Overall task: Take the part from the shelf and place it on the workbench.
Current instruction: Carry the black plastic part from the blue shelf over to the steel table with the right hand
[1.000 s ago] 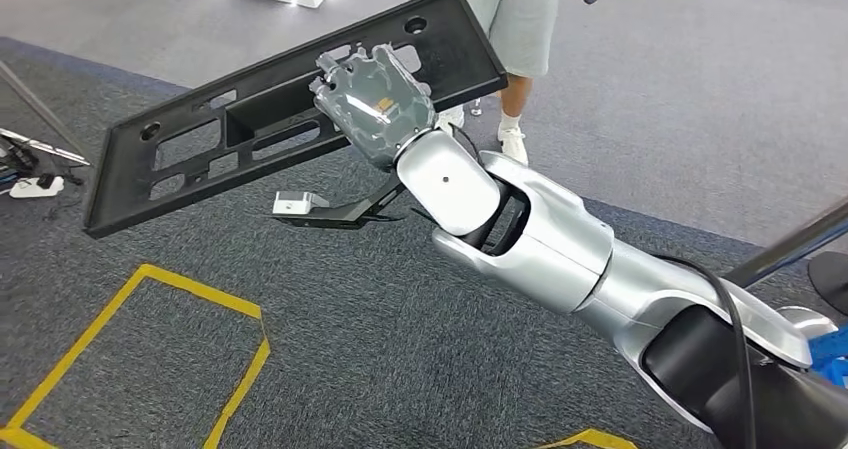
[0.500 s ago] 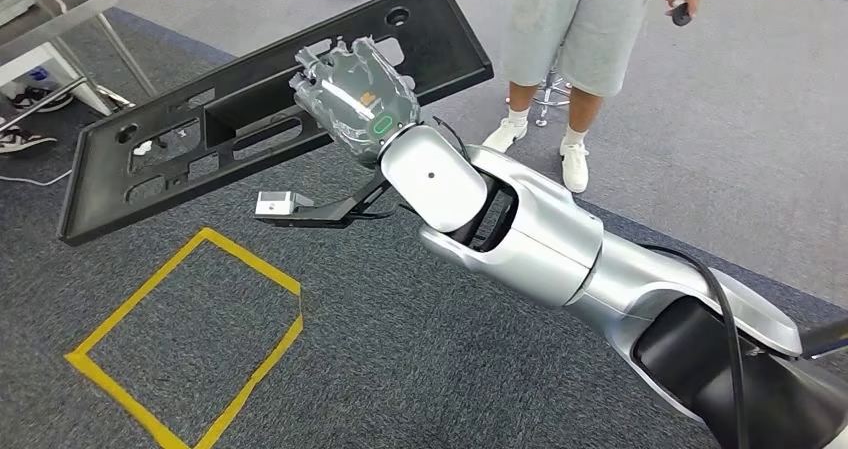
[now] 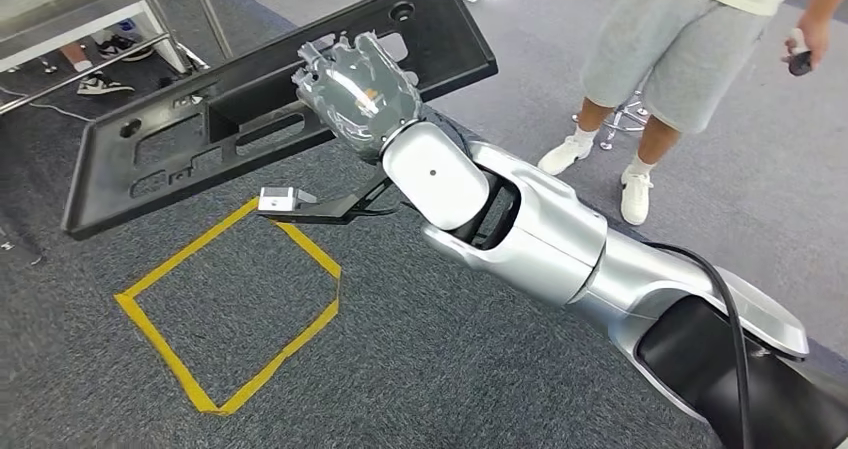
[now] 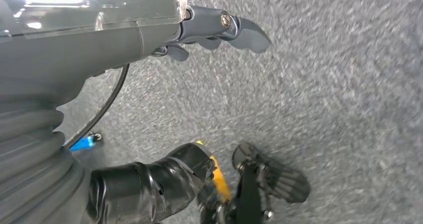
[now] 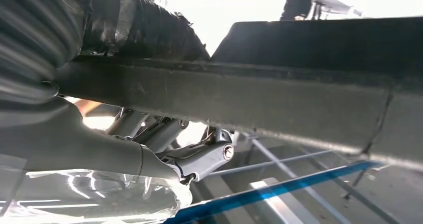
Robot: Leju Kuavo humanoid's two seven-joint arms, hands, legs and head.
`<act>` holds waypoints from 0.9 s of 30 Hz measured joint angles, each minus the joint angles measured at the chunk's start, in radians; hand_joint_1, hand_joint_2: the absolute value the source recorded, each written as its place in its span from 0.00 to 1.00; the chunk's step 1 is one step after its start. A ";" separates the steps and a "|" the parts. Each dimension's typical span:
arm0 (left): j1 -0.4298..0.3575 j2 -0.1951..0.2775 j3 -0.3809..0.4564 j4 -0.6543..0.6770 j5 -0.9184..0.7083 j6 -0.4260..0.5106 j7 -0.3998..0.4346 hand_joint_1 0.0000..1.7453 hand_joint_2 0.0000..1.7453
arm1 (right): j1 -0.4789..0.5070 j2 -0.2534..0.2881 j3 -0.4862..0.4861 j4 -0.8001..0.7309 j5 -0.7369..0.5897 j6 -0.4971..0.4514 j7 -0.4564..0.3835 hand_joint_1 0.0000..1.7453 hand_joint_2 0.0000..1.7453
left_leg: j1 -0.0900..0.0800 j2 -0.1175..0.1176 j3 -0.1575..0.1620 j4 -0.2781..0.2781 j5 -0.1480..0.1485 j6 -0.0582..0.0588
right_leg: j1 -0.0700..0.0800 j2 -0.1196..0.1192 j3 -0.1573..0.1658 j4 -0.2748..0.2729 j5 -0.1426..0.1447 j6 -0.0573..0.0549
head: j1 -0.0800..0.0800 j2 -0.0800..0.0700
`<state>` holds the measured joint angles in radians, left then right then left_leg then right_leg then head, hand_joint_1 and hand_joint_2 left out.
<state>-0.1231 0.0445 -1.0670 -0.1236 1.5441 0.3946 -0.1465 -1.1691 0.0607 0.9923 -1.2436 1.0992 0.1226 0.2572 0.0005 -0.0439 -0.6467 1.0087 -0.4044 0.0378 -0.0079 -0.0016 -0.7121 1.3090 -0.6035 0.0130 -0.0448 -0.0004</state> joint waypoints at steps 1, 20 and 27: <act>0.000 0.000 0.000 0.000 -0.001 0.000 0.000 0.00 1.00 | 0.001 0.000 0.002 0.004 0.002 0.001 -0.001 1.00 1.00 | 0.001 -0.015 0.000 0.003 -0.002 -0.001 | -0.002 0.002 -0.004 -0.010 0.023 0.001 | 0.000 0.000; 0.000 0.005 0.000 0.000 0.003 -0.008 -0.005 0.00 1.00 | -0.022 0.022 0.006 0.027 0.008 -0.002 -0.004 1.00 1.00 | 0.001 0.090 -0.039 0.053 0.004 -0.045 | 0.007 -0.084 0.139 -0.270 0.115 -0.030 | -0.016 0.000; 0.000 0.004 0.000 0.000 0.004 -0.004 0.003 0.00 1.00 | -0.025 0.022 0.006 0.033 0.008 -0.003 -0.004 1.00 1.00 | 0.000 0.045 -0.010 0.005 0.002 -0.009 | 0.004 -0.042 0.108 -0.182 0.053 0.000 | -0.009 0.000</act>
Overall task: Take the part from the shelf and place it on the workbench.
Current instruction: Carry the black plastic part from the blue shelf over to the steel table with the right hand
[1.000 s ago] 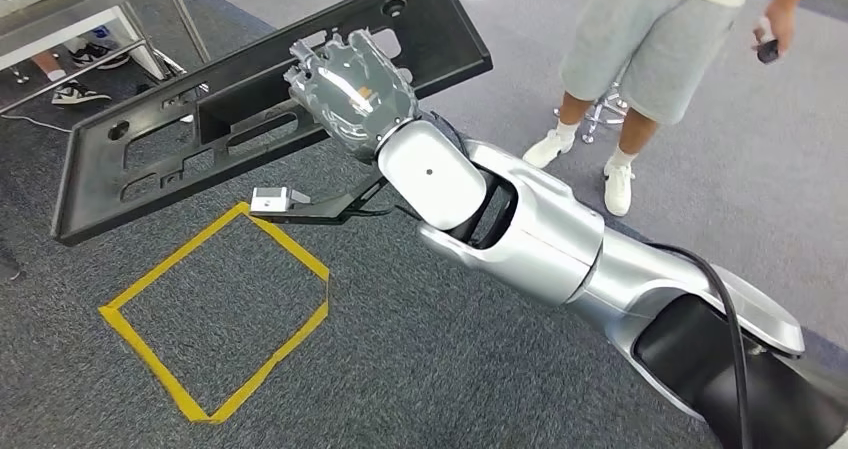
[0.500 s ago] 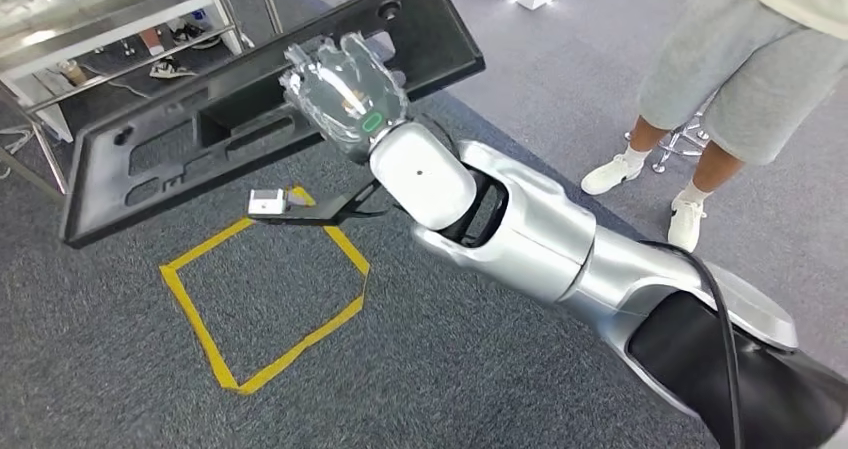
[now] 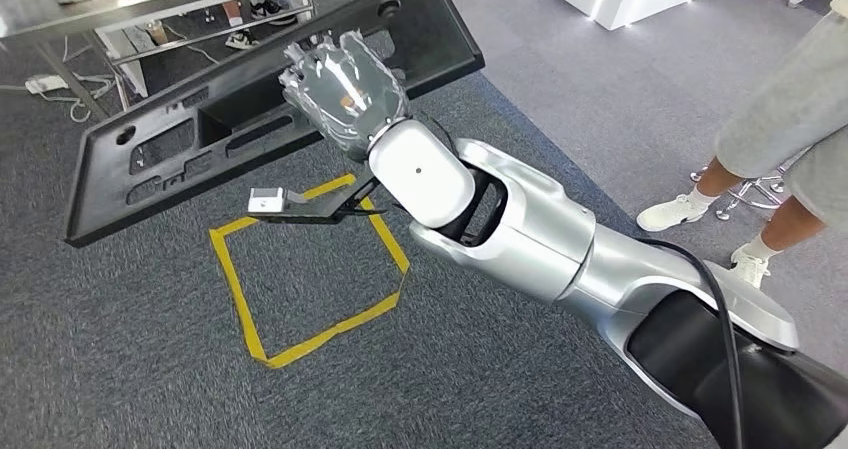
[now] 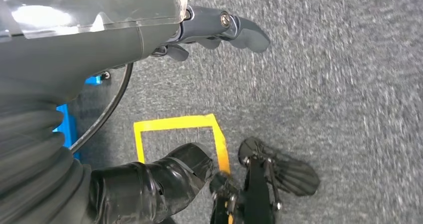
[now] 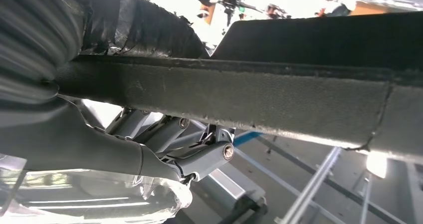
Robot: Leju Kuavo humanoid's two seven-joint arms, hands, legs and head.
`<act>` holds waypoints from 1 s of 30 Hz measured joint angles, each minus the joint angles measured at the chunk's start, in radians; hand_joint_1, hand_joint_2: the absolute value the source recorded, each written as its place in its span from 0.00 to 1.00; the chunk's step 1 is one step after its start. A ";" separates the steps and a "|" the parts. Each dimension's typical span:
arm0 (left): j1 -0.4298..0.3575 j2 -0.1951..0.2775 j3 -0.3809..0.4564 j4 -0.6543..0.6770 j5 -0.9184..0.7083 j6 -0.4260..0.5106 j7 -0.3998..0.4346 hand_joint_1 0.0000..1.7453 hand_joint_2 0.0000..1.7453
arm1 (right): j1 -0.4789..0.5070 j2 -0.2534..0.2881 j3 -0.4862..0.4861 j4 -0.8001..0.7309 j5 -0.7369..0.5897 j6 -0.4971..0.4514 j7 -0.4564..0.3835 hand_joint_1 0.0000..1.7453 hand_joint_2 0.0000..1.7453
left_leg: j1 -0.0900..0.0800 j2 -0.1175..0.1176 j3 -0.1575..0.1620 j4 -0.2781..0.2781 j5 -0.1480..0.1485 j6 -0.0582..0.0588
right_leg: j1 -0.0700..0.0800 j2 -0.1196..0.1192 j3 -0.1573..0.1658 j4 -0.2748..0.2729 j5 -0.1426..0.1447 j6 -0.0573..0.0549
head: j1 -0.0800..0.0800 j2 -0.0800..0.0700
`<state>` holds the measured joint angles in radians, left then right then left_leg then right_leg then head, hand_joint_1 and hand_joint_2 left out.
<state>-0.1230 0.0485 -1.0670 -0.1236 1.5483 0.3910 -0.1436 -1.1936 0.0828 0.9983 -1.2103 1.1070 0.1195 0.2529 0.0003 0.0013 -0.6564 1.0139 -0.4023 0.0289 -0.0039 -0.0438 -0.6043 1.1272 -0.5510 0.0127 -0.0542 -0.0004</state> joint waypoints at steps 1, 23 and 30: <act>-0.001 0.000 0.000 0.000 0.000 0.000 0.000 0.00 1.00 | 0.000 0.000 0.000 0.001 0.000 0.000 0.000 1.00 1.00 | 0.000 -0.010 0.001 0.000 -0.001 0.004 | 0.000 0.024 -0.035 0.063 -0.026 0.000 | 0.002 0.000; 0.003 -0.004 0.000 0.000 0.005 -0.003 -0.008 0.00 1.00 | 0.010 0.008 0.000 0.015 0.001 -0.015 -0.027 1.00 1.00 | 0.018 0.003 -0.036 0.069 -0.015 -0.051 | -0.001 0.008 0.009 -0.091 0.083 -0.034 | -0.005 0.000; 0.000 -0.003 0.000 0.000 0.003 -0.002 -0.005 0.00 1.00 | 0.008 0.006 0.000 0.014 0.001 -0.016 -0.030 1.00 1.00 | 0.011 0.002 0.021 -0.005 -0.016 -0.009 | -0.001 0.022 -0.006 -0.035 0.039 -0.001 | -0.001 0.000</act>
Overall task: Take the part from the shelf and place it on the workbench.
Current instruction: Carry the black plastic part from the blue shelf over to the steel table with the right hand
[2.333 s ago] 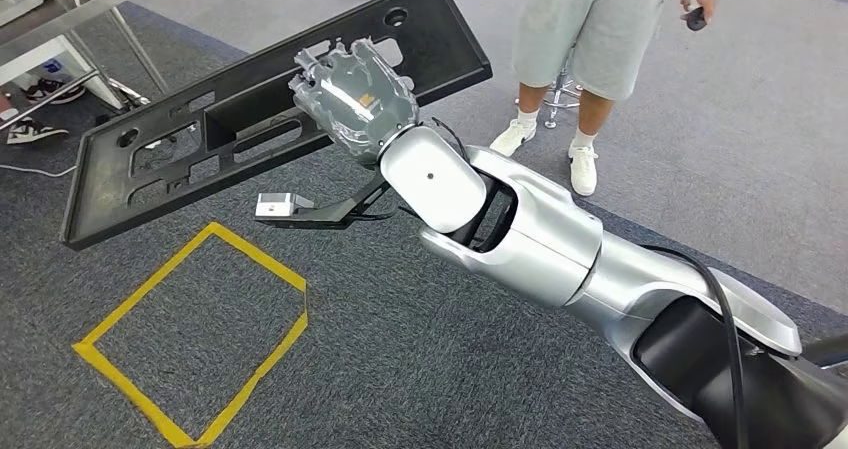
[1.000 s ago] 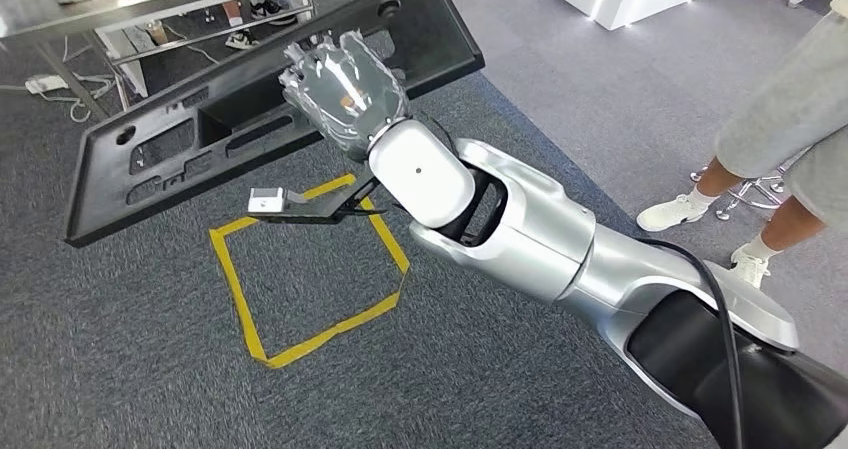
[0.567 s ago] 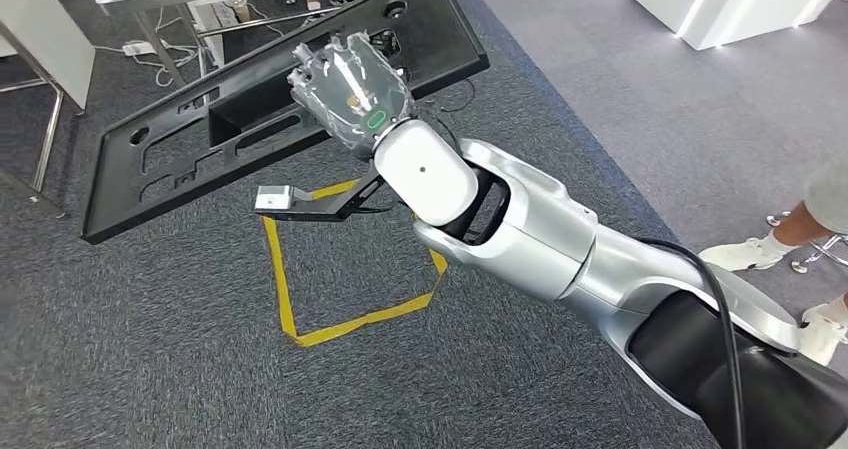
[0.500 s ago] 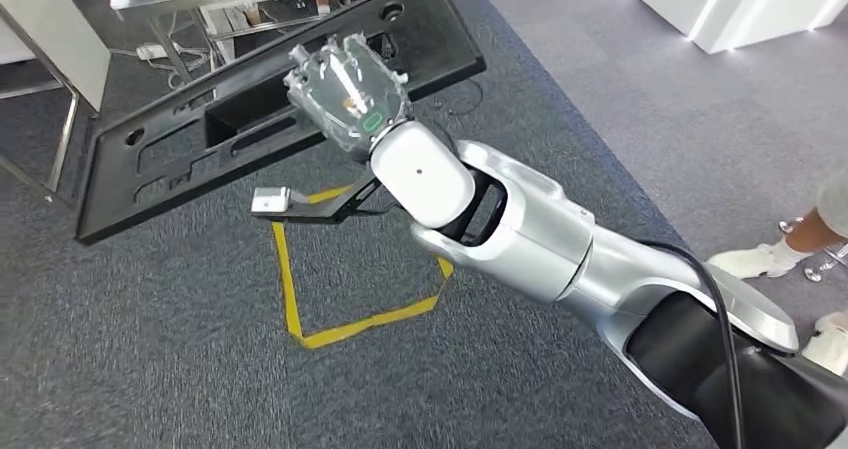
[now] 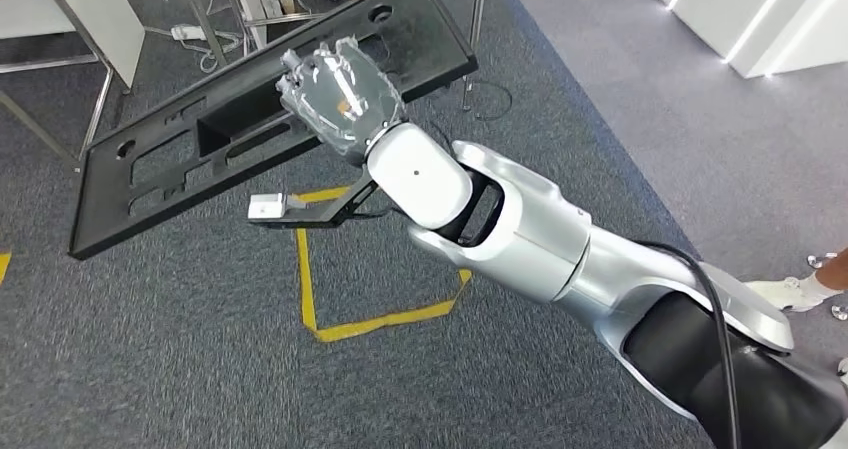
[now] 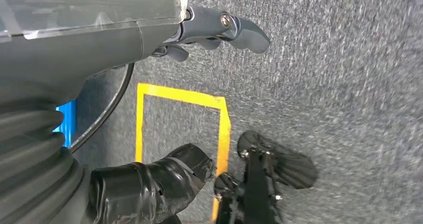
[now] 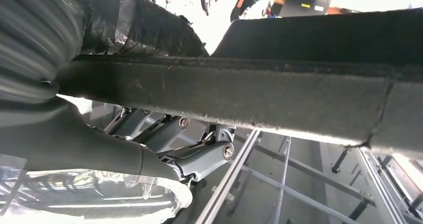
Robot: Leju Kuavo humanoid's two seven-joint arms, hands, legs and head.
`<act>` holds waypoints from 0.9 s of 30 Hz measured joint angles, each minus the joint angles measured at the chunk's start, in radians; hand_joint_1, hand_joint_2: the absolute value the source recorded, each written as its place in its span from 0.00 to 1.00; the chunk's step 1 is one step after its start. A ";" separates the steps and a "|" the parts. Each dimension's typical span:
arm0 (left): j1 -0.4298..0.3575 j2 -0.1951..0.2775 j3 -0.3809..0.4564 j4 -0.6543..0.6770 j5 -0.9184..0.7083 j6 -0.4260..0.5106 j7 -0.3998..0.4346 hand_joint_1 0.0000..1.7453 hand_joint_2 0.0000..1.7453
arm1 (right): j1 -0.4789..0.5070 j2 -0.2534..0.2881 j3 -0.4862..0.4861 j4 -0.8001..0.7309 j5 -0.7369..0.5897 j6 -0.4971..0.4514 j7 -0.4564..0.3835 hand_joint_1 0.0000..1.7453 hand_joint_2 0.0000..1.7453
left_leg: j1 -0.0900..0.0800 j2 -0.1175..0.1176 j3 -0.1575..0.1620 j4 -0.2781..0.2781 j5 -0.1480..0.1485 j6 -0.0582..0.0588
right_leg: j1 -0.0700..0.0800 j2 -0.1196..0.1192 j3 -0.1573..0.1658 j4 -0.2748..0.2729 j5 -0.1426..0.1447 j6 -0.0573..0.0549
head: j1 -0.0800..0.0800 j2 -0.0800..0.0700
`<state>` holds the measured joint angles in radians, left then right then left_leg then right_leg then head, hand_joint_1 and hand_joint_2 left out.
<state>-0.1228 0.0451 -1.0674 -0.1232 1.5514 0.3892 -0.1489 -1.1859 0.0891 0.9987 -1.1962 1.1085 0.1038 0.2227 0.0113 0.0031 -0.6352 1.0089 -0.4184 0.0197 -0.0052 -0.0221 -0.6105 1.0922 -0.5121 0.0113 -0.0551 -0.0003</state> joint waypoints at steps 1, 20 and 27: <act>-0.001 0.000 0.000 0.000 -0.001 -0.001 0.000 0.00 1.00 | 0.000 -0.001 0.000 0.000 0.000 0.000 0.000 1.00 1.00 | 0.000 0.000 0.005 -0.002 -0.002 0.005 | -0.001 0.009 -0.031 0.061 -0.028 0.000 | 0.002 0.000; -0.003 0.001 -0.012 0.000 -0.015 -0.008 -0.014 0.00 1.00 | -0.007 -0.008 0.004 0.002 0.001 0.000 -0.003 1.00 1.00 | 0.003 -0.010 -0.124 0.284 -0.125 -0.042 | -0.003 0.023 -0.001 -0.056 0.062 -0.039 | 0.000 0.000; -0.005 0.002 -0.019 0.000 -0.014 -0.006 -0.010 0.00 1.00 | -0.011 -0.008 0.006 0.002 0.001 0.001 -0.004 1.00 1.00 | -0.005 -0.009 -0.006 0.016 -0.013 -0.018 | 0.001 0.021 0.013 -0.059 0.047 -0.013 | 0.002 0.000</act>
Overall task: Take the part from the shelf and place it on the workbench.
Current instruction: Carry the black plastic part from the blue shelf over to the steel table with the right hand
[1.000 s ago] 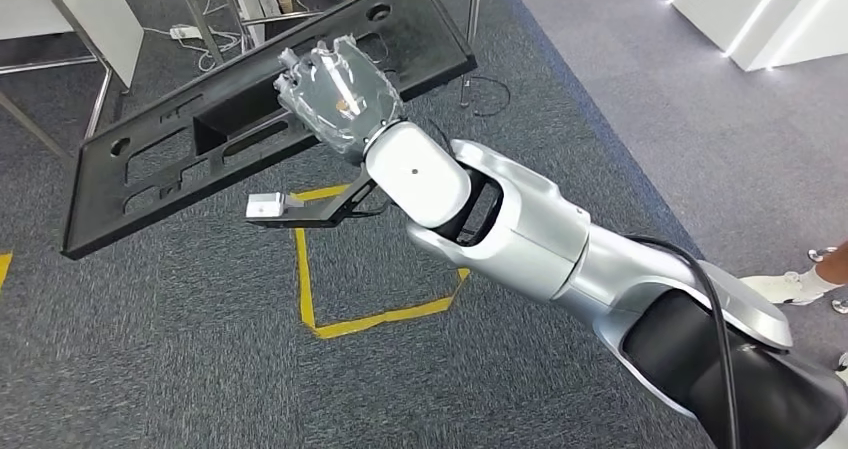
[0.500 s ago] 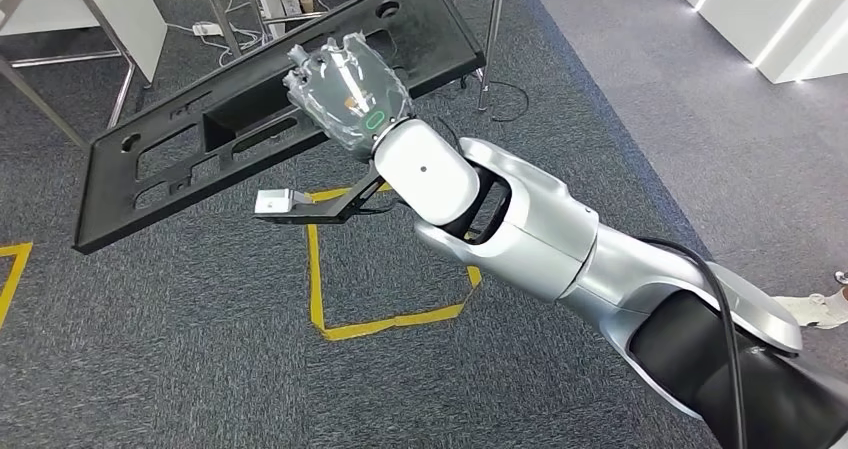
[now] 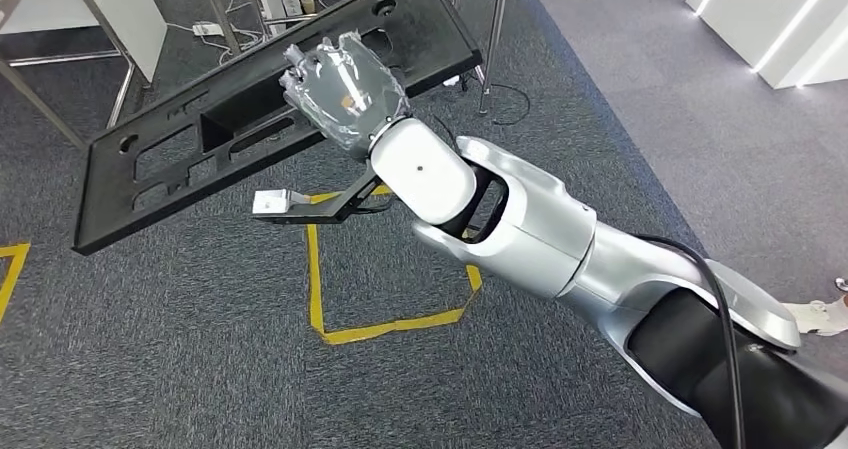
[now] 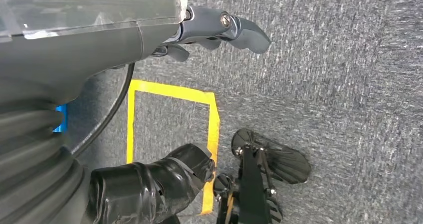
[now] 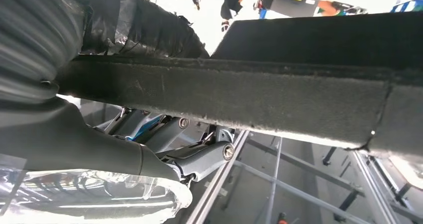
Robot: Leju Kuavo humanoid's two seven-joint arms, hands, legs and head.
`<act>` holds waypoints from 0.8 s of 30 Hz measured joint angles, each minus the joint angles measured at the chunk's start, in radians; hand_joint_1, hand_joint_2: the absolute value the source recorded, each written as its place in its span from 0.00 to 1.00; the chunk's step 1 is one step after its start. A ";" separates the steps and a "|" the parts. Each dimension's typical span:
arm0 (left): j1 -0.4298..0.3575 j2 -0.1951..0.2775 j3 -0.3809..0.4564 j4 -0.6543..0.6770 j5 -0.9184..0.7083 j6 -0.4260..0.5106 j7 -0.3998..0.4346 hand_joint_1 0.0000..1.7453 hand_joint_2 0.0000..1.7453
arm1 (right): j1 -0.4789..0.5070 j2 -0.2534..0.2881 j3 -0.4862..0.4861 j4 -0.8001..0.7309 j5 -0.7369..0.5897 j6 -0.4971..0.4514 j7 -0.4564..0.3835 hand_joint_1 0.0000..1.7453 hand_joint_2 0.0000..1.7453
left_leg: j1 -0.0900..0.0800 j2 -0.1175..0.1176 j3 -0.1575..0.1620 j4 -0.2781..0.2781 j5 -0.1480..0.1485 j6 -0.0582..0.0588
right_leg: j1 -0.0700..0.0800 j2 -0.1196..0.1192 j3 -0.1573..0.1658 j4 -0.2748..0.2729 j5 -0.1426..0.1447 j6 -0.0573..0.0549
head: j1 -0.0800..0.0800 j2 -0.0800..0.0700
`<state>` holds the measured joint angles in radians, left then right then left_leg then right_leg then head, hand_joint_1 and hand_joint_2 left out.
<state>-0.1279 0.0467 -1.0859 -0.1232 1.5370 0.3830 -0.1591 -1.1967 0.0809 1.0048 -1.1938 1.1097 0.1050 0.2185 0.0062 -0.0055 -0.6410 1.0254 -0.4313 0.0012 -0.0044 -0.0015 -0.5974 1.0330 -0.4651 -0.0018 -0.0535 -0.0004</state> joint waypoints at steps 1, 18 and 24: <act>0.000 0.000 -0.002 0.000 0.000 0.000 0.000 0.00 1.00 | 0.000 0.000 0.000 0.000 0.000 0.000 0.000 1.00 1.00 | 0.001 0.000 0.003 -0.003 0.000 0.005 | -0.001 -0.001 0.001 0.001 -0.003 0.006 | 0.000 0.000; -0.001 0.002 -0.010 0.000 0.003 0.002 -0.003 0.00 1.00 | -0.004 -0.006 0.005 0.007 0.000 0.007 -0.004 1.00 1.00 | -0.001 -0.012 0.033 -0.003 -0.033 0.004 | 0.005 0.007 -0.043 0.006 0.032 -0.008 | 0.007 0.000; 0.001 0.000 -0.010 0.000 0.004 -0.001 -0.003 0.00 1.00 | -0.002 -0.005 0.007 0.007 0.000 0.009 -0.006 1.00 1.00 | 0.003 -0.005 -0.044 0.148 -0.096 -0.013 | -0.004 0.003 -0.018 -0.013 0.031 -0.020 | 0.002 0.000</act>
<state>-0.1268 0.0463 -1.0963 -0.1232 1.5407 0.3821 -0.1618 -1.1991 0.0757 1.0121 -1.1865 1.1097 0.1136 0.2120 0.0095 -0.0110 -0.6850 1.1734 -0.5270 -0.0118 -0.0082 0.0017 -0.6155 1.0195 -0.4339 -0.0214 -0.0517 -0.0004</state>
